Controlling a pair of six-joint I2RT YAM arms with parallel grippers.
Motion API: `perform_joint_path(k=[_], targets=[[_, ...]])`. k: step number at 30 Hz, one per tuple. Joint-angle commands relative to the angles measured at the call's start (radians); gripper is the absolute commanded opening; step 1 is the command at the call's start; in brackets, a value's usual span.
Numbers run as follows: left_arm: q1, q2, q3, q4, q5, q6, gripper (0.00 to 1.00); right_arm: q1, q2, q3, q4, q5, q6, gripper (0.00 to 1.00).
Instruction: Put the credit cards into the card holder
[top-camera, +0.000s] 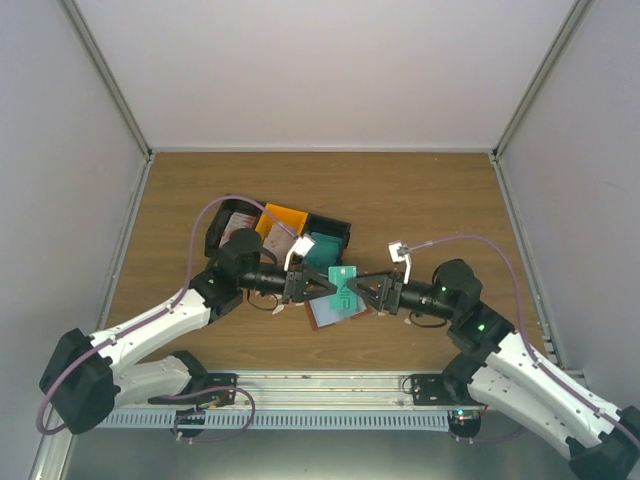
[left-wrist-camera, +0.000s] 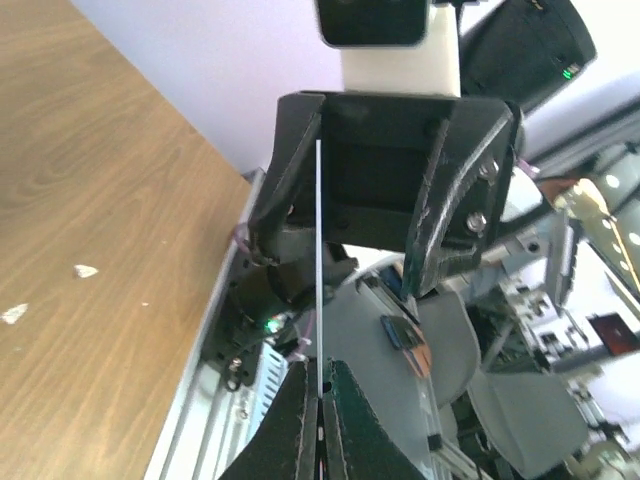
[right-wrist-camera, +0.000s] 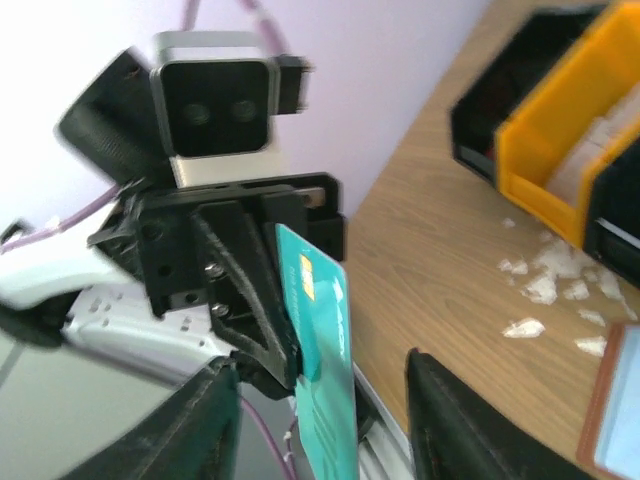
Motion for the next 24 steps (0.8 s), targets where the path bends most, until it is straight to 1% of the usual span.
perform_joint_path(k=[1, 3, 5, 7, 9, 10, 12, 14, 17, 19, 24], targets=[[-0.002, 0.0, -0.007, -0.099, -0.172, 0.045, 0.0, 0.006, 0.012, 0.048, -0.23, 0.166, -0.082, 0.52], [0.008, 0.008, -0.013, -0.192, -0.306, 0.069, 0.0, 0.006, 0.037, 0.06, -0.303, 0.228, -0.115, 0.55], [0.028, 0.017, -0.03, -0.269, -0.409, 0.078, 0.0, 0.006, 0.075, 0.067, -0.347, 0.273, -0.135, 0.56], [0.061, 0.028, -0.051, -0.318, -0.486, 0.074, 0.0, 0.006, 0.128, 0.074, -0.367, 0.308, -0.157, 0.56], [0.095, 0.039, -0.074, -0.351, -0.527, 0.069, 0.0, 0.005, 0.194, 0.085, -0.374, 0.338, -0.174, 0.55], [0.11, 0.045, -0.084, -0.363, -0.534, 0.068, 0.0, 0.006, 0.227, 0.092, -0.367, 0.345, -0.187, 0.53], [0.132, 0.048, -0.106, -0.373, -0.543, 0.065, 0.0, 0.005, 0.306, 0.11, -0.349, 0.346, -0.214, 0.42], [0.147, 0.046, -0.123, -0.375, -0.546, 0.064, 0.0, 0.006, 0.389, 0.136, -0.332, 0.335, -0.25, 0.35], [0.17, 0.038, -0.143, -0.382, -0.548, 0.067, 0.0, 0.006, 0.514, 0.171, -0.296, 0.32, -0.286, 0.3], [0.185, 0.035, -0.155, -0.383, -0.548, 0.066, 0.0, 0.008, 0.599, 0.195, -0.279, 0.313, -0.306, 0.29], [0.209, 0.034, -0.173, -0.381, -0.519, 0.075, 0.0, 0.008, 0.731, 0.257, -0.27, 0.333, -0.344, 0.26]])
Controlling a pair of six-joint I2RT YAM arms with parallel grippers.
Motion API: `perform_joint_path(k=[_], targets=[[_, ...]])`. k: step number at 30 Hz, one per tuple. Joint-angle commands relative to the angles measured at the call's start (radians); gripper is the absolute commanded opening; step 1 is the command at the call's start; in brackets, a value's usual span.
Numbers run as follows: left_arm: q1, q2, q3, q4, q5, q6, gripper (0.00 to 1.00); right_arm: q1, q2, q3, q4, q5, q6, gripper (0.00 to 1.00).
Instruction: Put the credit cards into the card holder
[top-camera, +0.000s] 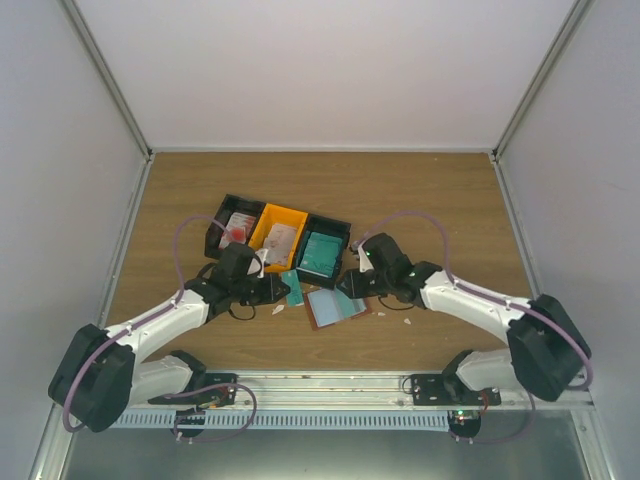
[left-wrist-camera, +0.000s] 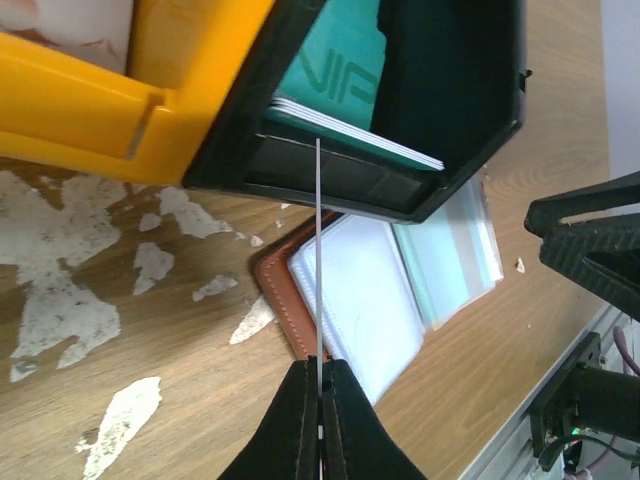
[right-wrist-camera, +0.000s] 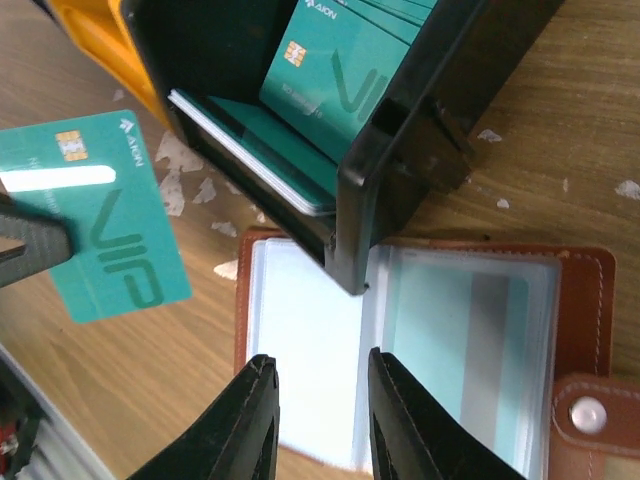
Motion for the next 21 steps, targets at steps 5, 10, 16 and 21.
perform_joint_path(k=[5, 10, 16, 21], targets=[[0.018, -0.021, -0.03, 0.032, 0.025, 0.02, 0.0, 0.003, 0.144, 0.099, 0.047, 0.067, -0.077, 0.23], [0.018, -0.019, -0.047, 0.067, 0.051, 0.002, 0.0, 0.003, 0.238, 0.155, 0.055, 0.116, -0.08, 0.15], [0.019, -0.012, -0.059, 0.096, 0.087, -0.012, 0.0, 0.002, 0.332, 0.218, 0.081, 0.215, -0.078, 0.1], [0.018, -0.016, -0.07, 0.11, 0.105, -0.027, 0.0, 0.001, 0.359, 0.25, 0.111, 0.284, -0.082, 0.1]])
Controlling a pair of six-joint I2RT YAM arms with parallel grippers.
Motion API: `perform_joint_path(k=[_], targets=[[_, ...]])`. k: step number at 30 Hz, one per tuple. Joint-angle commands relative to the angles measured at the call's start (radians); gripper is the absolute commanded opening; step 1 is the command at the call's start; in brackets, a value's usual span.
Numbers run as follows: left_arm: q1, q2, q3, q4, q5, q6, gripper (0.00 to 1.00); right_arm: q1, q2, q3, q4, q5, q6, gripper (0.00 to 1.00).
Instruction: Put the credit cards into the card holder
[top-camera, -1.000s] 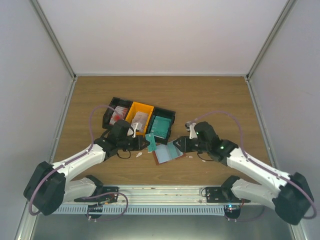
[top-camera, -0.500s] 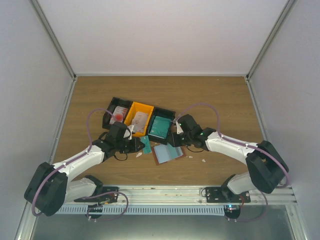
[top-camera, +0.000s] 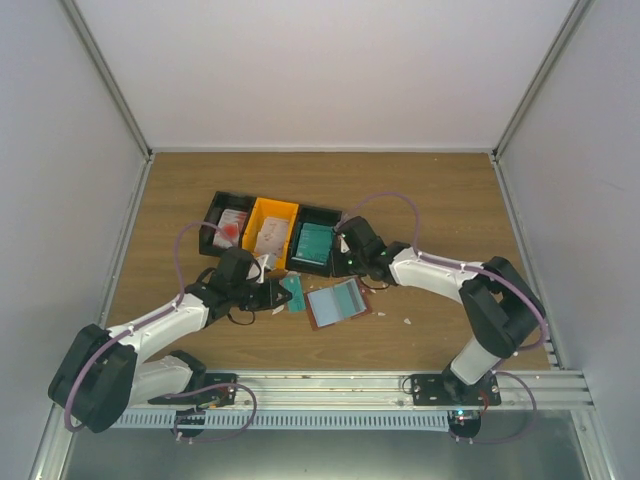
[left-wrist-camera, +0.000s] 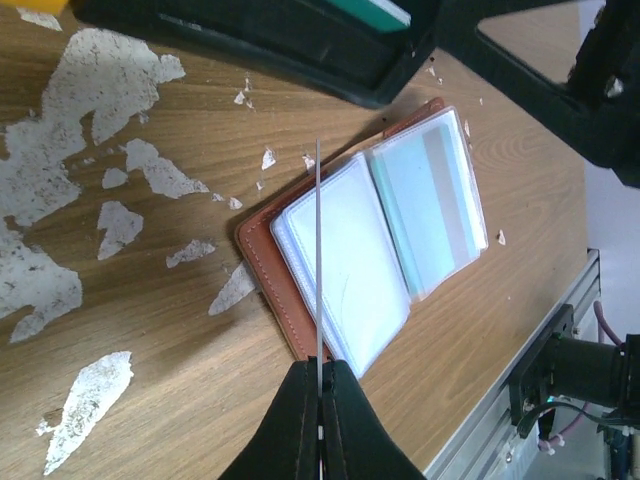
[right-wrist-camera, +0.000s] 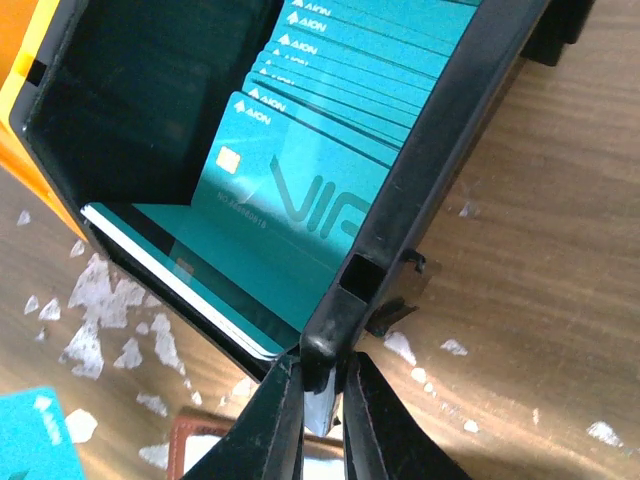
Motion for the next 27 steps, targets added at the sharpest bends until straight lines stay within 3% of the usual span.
perform_joint_path(k=[1, 7, 15, 20, 27], targets=[[0.004, -0.014, -0.02, 0.072, 0.036, -0.021, 0.0, -0.001, 0.017, 0.022, 0.042, 0.129, -0.019, 0.11], [-0.015, -0.004, -0.03, 0.125, 0.046, -0.064, 0.0, 0.001, -0.114, -0.04, 0.013, 0.077, -0.014, 0.29], [-0.133, 0.016, -0.084, 0.324, -0.009, -0.244, 0.0, -0.001, -0.364, -0.304, -0.082, 0.09, 0.077, 0.47], [-0.197, 0.101, -0.073, 0.417, -0.032, -0.295, 0.0, 0.0, -0.381, -0.376, -0.117, 0.029, 0.065, 0.46], [-0.238, 0.211, -0.027, 0.48, -0.079, -0.324, 0.0, 0.001, -0.362, -0.389, -0.164, 0.077, 0.048, 0.42]])
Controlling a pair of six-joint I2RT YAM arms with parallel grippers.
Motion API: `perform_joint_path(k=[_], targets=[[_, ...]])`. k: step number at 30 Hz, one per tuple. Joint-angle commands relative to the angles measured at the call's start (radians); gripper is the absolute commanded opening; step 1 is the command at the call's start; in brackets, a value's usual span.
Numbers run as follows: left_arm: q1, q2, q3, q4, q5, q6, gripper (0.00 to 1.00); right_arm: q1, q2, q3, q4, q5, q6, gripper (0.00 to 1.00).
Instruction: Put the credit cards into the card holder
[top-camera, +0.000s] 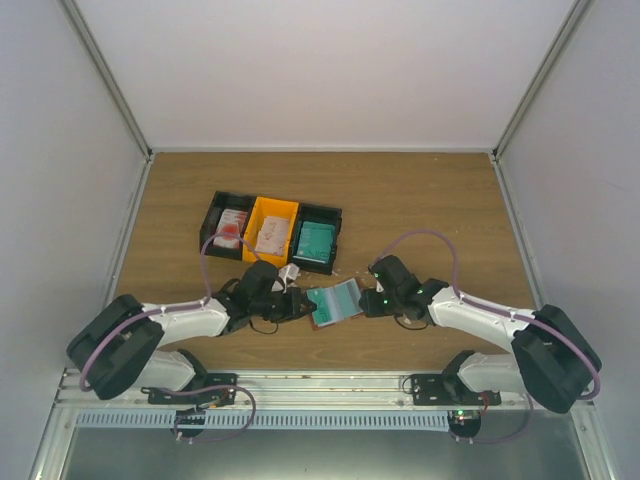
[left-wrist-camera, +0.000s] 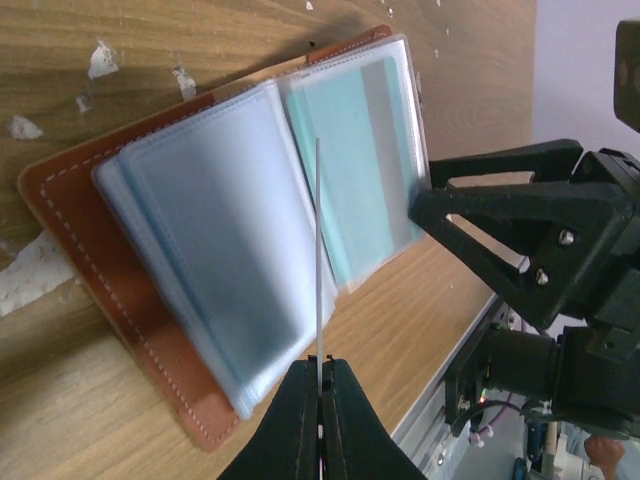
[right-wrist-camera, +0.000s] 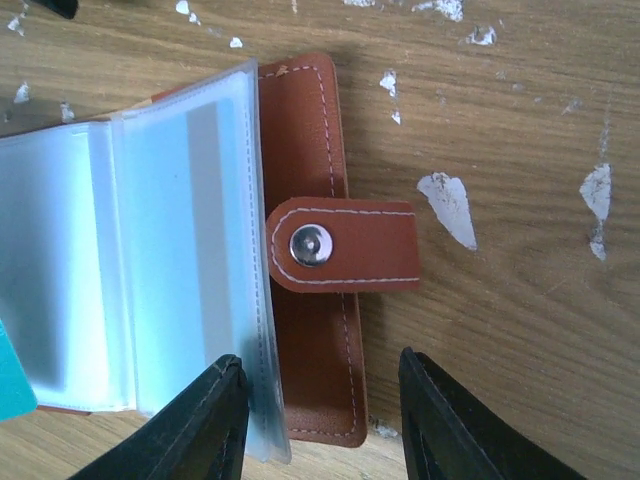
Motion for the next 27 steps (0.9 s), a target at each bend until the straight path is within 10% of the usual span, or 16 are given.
perform_joint_path(k=[1, 27], targets=[[-0.02, 0.064, 0.044, 0.129, -0.045, -0.033, 0.0, 0.001, 0.022, 0.002, -0.027, 0.034, -0.015, 0.42], [-0.044, 0.254, 0.041, 0.368, -0.016, -0.155, 0.0, 0.002, 0.128, 0.016, -0.053, 0.02, -0.043, 0.17]])
